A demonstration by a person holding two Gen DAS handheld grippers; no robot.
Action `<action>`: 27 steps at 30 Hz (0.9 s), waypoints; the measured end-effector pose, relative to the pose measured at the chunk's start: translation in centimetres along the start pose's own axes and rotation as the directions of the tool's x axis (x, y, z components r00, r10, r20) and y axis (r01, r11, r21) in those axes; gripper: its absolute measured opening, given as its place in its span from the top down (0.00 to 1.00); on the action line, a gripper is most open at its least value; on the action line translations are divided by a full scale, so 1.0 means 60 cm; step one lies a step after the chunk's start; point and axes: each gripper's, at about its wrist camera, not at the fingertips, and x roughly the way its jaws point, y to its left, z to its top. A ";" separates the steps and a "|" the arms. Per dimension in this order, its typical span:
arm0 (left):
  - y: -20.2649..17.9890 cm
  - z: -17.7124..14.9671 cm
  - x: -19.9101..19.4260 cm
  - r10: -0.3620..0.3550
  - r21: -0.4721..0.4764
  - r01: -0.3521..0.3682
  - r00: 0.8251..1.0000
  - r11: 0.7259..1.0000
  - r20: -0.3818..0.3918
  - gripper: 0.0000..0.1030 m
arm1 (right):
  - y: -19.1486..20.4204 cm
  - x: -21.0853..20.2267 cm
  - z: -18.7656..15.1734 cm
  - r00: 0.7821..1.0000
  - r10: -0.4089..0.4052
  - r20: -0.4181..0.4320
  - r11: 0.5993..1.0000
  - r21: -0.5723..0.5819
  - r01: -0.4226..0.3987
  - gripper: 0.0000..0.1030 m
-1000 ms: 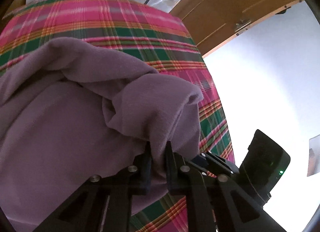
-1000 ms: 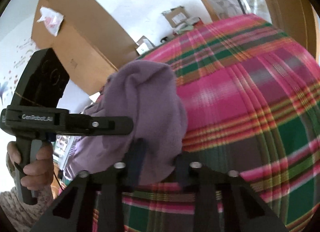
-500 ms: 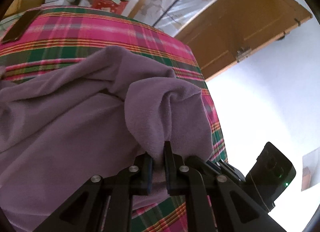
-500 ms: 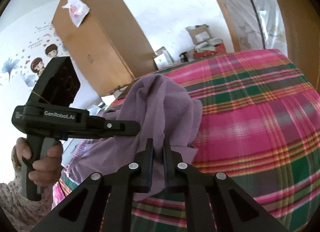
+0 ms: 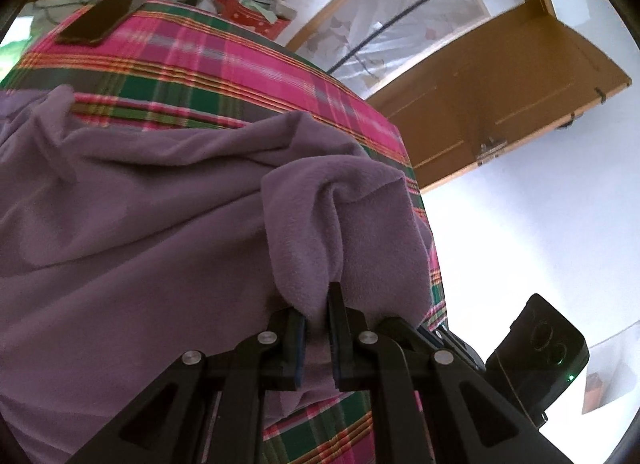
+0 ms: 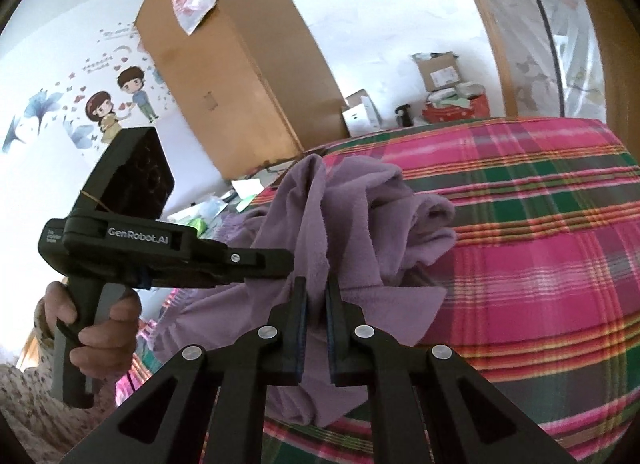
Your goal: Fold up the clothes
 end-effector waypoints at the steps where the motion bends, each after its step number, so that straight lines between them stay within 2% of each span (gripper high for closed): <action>1: 0.008 -0.003 -0.003 -0.005 -0.014 0.005 1.000 1.000 0.007 0.91 | 0.005 0.004 0.000 1.000 0.007 -0.003 1.000 -0.006 -0.007 0.92; 12: 0.109 -0.039 -0.018 -0.077 -0.185 0.088 0.995 0.979 0.065 0.90 | 0.045 0.055 -0.007 0.988 0.133 -0.076 0.990 -0.031 -0.135 0.94; 17: 0.142 -0.049 -0.009 -0.096 -0.238 0.110 0.993 0.965 0.068 0.90 | 0.053 0.069 -0.015 0.979 0.158 -0.129 0.986 -0.037 -0.164 0.93; 20: 0.156 -0.049 -0.004 -0.102 -0.264 0.119 0.992 0.957 0.074 0.90 | 0.049 0.055 -0.012 0.977 0.169 -0.129 0.984 -0.030 -0.174 0.92; 24: 0.170 -0.052 0.001 -0.107 -0.280 0.124 0.991 0.952 0.074 0.91 | 0.031 0.017 0.001 0.993 0.104 -0.053 0.994 -0.034 -0.106 0.89; 27: 0.176 -0.058 0.001 -0.124 -0.286 0.141 0.989 0.948 0.079 0.91 | 0.008 0.005 0.015 1.000 0.028 -0.008 0.999 -0.020 -0.029 0.74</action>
